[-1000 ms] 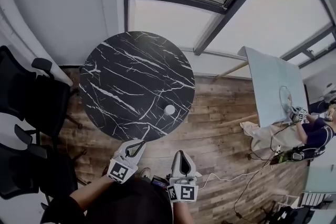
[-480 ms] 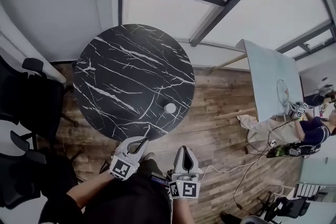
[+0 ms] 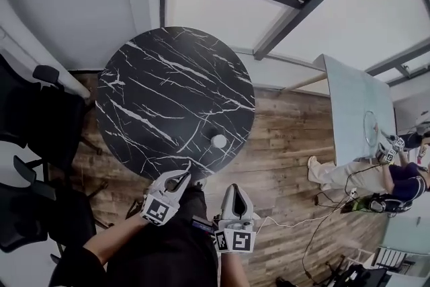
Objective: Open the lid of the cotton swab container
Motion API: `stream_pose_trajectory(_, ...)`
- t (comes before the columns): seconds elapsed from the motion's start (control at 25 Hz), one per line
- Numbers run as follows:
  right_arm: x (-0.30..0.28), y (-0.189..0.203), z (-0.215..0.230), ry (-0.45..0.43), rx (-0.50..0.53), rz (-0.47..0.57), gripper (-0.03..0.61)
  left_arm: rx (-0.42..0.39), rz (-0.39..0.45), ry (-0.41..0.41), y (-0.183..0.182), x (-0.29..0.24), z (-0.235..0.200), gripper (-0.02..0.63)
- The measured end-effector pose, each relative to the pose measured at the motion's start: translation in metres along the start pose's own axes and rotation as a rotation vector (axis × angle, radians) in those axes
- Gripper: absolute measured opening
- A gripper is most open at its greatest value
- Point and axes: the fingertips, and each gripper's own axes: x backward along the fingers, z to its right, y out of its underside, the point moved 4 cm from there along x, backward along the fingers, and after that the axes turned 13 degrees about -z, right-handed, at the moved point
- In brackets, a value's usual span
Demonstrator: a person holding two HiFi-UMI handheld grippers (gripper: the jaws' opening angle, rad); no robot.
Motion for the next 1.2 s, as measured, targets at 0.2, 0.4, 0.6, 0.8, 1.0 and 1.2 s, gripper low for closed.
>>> stream_pose_trajectory(0.2,-0.018,0.004,0.019,-0.029,0.003,-0.024,-0.002,0.009,-0.029,-0.008,0.009,-0.021,0.003,-0.002)
stream_pose_trajectory(0.4,-0.037,0.011,0.032,-0.039,-0.009,-0.042,-0.002,-0.003,-0.059,-0.019,0.02,-0.043,0.001,-0.002)
stream_pose_trajectory(0.6,-0.055,0.023,0.042,-0.037,-0.028,-0.058,-0.002,0.001,-0.091,-0.011,0.032,-0.067,-0.002,0.003)
stream_pose_trajectory(0.8,-0.071,0.038,0.048,-0.043,-0.042,-0.085,-0.002,0.016,-0.126,0.005,0.044,-0.084,-0.001,0.006)
stream_pose_trajectory(1.0,-0.085,0.047,0.051,-0.06,-0.046,-0.103,-0.002,0.017,-0.136,-0.001,0.055,-0.103,-0.003,0.023)
stream_pose_trajectory(1.2,-0.092,0.058,0.051,-0.074,-0.042,-0.127,-0.002,0.013,-0.16,0.011,0.066,-0.122,0.0,0.036)
